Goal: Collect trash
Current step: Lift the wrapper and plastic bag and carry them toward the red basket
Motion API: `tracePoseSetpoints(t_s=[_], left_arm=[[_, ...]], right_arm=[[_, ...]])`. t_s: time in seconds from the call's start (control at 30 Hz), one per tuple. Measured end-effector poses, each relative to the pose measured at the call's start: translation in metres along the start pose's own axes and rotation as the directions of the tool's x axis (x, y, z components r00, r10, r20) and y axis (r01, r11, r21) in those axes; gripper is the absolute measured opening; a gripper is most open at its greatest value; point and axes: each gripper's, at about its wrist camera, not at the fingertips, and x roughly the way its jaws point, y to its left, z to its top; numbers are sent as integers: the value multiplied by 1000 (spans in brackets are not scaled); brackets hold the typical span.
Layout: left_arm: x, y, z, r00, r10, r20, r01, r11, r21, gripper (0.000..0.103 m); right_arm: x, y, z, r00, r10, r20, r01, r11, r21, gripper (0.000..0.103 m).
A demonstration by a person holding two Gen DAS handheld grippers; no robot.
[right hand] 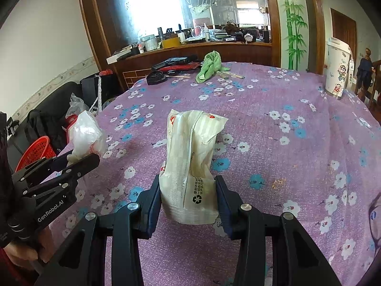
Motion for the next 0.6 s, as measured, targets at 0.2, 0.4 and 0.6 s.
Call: tracePoseSetpoints(t_s=[0.2,0.4,0.6], left_arm=[[-2,-1,1,1000,9,12,-9,1000,1,37],[-5,6,1,1000,-17,8,17,999,-35,37],[-26,9,0,999,-13,33,15,999,-37,37]], right_arm=[[-3,-2,3,1000,-17,9,17,1000,14,46],[-22,4,5,999,-31,18,30,998,48,46],[-50,23,-2,999,-36,36,34,999,32,46]])
